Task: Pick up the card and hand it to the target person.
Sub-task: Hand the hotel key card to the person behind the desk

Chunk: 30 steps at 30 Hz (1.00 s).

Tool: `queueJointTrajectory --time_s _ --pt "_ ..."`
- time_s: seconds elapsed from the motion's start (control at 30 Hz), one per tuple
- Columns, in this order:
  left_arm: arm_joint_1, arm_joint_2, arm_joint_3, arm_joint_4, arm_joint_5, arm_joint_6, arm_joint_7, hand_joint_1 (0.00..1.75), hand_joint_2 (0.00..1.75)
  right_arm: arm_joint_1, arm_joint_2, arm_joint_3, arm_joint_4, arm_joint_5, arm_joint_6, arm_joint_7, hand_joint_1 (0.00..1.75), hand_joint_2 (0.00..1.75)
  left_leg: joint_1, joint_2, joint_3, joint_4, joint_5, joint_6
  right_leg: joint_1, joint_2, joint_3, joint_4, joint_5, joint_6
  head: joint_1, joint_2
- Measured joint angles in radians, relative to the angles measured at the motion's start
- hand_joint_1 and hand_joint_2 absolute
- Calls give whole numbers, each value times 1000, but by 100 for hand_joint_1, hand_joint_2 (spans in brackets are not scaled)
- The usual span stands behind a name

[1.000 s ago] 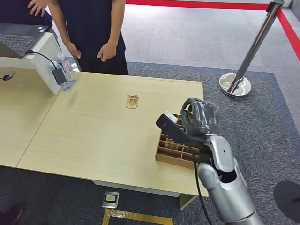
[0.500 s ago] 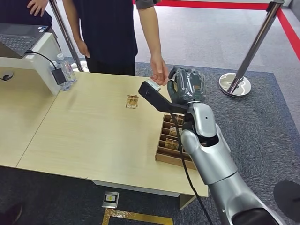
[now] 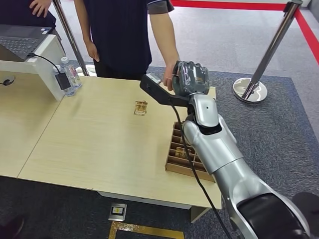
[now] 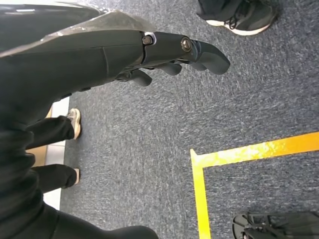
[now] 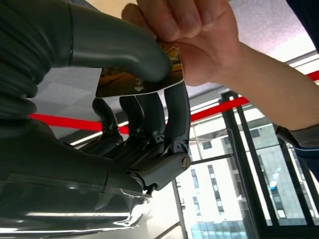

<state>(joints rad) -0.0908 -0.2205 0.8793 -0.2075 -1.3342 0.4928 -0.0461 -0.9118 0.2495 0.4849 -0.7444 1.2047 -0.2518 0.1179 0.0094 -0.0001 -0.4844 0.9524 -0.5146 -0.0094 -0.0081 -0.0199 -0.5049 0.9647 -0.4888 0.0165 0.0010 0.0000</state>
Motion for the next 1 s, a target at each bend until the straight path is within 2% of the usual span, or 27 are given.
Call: queueJointTrajectory --time_s 0.03,0.1,0.17,0.2,0.5,0.67,0.83,1.0 --pt "0 0 0 0 1 0 0 0 175 -5 5 0 16 0 -1 -1 88 175 0 0 0 0 0 0 0 0 0 0 0 0 0 0" --pt "0 0 0 0 3 1 1 0 175 -14 13 0 47 2 -1 -1 35 175 0 0 0 0 0 0 0 0 0 0 0 0 0 0" --pt "0 0 0 0 5 1 0 0 175 -19 20 0 73 7 -1 2 4 175 0 0 0 0 0 0 0 0 0 0 0 0 0 0" --pt "0 0 0 0 6 1 0 0 175 -20 22 0 83 10 -1 4 0 175 0 0 0 0 0 0 0 0 0 0 0 0 0 0" --pt "0 0 0 0 7 1 -2 0 175 -24 31 0 144 18 -16 1 0 175 0 0 0 0 0 0 0 0 0 0 0 0 0 0" --pt "3 0 0 0 16 2 -5 0 175 -24 17 -1 161 21 -55 -3 0 175 0 0 0 0 0 0 0 0 0 0 0 0 0 0" --pt "7 0 1 0 27 4 -10 0 175 1 -46 -14 123 66 -122 20 0 175 0 0 0 1 0 0 0 0 0 -1 0 0 0 0" --pt "11 0 7 0 47 14 5 0 175 98 -156 -58 -7 178 -233 80 0 175 0 -2 -1 2 -1 1 0 0 0 -2 0 0 0 0"
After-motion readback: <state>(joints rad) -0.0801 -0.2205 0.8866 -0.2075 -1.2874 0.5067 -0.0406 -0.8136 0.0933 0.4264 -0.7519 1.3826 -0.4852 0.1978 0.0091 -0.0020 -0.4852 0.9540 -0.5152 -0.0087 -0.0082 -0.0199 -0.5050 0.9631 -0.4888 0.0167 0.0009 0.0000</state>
